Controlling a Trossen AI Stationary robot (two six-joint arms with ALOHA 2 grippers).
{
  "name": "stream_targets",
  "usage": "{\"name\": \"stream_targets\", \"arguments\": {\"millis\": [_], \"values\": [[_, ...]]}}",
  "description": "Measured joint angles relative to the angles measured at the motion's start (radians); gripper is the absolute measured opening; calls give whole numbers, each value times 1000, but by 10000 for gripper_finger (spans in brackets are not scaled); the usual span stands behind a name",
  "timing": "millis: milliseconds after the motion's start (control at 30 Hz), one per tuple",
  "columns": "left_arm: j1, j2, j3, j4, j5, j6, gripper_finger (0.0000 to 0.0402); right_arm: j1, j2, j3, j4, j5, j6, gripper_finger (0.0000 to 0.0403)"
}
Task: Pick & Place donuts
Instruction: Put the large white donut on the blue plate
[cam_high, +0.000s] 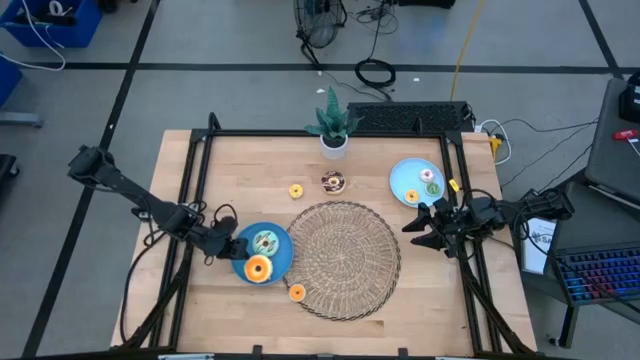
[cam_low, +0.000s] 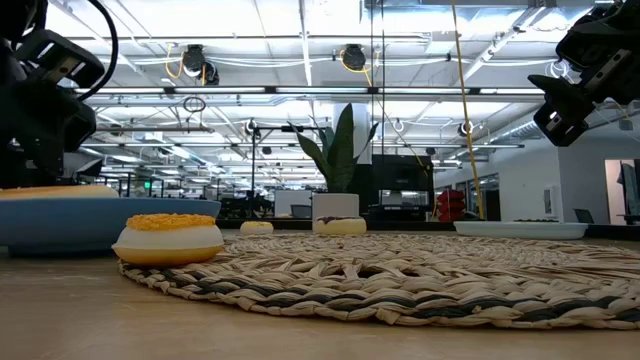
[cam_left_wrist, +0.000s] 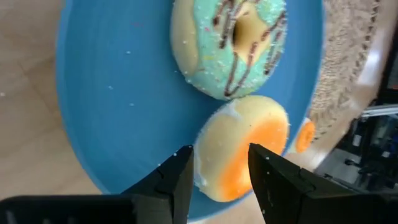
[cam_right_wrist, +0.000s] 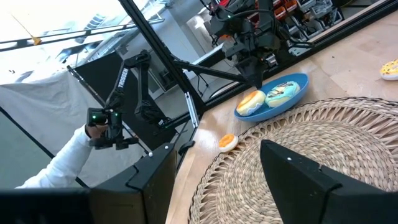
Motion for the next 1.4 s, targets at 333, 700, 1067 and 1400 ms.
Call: {"name": "stream_targets", "arguments": {"millis": [333,700,1067,1400], "values": [[0,135,0,158,34,28,154,0,0,0,0,0,0,220],[0,206,0,394,40,116,154,0,0,0,0,0,0,220],[17,206,0,590,2,234,154,0,0,0,0,0,0,220],[-19,210,0,566,34,137,154,0,0,0,0,0,0,220]]}}
